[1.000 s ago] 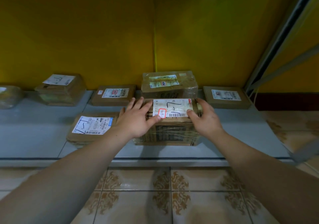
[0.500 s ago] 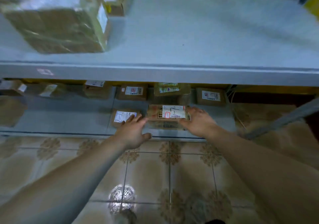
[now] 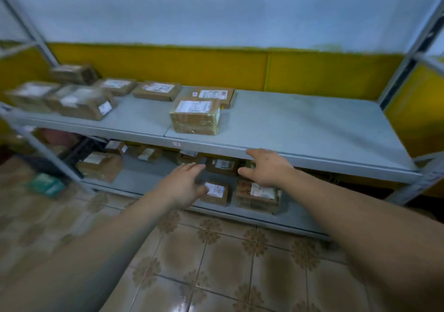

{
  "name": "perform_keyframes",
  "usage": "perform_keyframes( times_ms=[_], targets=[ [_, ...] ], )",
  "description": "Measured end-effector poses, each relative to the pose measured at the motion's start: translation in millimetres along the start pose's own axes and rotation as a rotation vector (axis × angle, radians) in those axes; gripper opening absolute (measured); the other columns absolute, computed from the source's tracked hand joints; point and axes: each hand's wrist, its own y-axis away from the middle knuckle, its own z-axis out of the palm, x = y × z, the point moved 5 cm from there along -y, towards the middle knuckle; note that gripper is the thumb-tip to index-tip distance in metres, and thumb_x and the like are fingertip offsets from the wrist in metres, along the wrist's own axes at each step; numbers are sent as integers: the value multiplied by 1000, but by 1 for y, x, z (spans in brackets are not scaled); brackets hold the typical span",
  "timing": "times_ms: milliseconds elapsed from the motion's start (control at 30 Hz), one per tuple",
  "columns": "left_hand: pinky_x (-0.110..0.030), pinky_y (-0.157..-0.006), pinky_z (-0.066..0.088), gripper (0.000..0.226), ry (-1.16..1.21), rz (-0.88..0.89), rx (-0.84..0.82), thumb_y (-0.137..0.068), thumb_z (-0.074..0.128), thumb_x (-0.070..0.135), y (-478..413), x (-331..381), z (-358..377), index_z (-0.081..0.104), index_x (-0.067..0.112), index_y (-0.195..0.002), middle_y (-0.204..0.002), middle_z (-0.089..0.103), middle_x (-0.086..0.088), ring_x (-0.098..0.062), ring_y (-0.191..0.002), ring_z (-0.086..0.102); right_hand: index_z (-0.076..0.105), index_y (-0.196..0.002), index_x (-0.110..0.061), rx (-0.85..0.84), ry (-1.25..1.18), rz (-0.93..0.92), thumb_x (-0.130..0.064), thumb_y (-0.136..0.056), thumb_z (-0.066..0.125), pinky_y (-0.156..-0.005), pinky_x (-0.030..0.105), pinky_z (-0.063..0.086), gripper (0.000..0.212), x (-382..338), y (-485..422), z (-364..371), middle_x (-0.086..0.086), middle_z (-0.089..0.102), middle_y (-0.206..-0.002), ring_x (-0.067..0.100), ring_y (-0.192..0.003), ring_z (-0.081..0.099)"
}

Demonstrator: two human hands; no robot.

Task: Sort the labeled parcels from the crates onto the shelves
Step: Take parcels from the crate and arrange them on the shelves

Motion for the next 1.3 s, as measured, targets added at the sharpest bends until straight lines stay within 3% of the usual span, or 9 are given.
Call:
perform_keyframes(
  times_ms=[233, 433, 867, 1300],
  targets=[
    [-38, -117, 22, 71, -19, -70, 180, -94, 54, 48, 76, -8, -99, 22, 26, -153, -160, 20, 0, -21, -146, 18, 26, -155, -25, 204, 90, -203, -62, -93, 50, -113, 40, 33, 76, -105, 20, -91, 3, 31, -160, 26, -144, 33],
    [-42, -117, 23, 72, 9, -193, 273, -93, 54, 51, 161, -77, -146, 21, 27, -153, -160, 20, 1, -22, -146, 18, 30, -154, -27, 253, 108, -403, -62, -92, 51, -111, 40, 35, 75, -236, 26, -115, 1, 36, -158, 25, -141, 37],
    [-41, -118, 22, 70, -2, -490, 377, -93, 55, 49, 334, -334, -204, 22, 29, -152, -161, 18, 1, -22, -147, 15, 33, -153, -24, 224, 108, -710, -60, -92, 53, -109, 37, 36, 74, -570, 37, -56, 4, 38, -156, 26, -140, 39],
    [-40, -118, 25, 69, 10, -649, 411, -92, 57, 47, 302, -535, -245, 28, 25, -151, -159, 24, 0, -20, -146, 20, 28, -154, -24, 187, 246, -828, -68, -90, 49, -114, 46, 35, 81, -751, -111, -3, 4, 34, -158, 27, -143, 35]
  ],
)
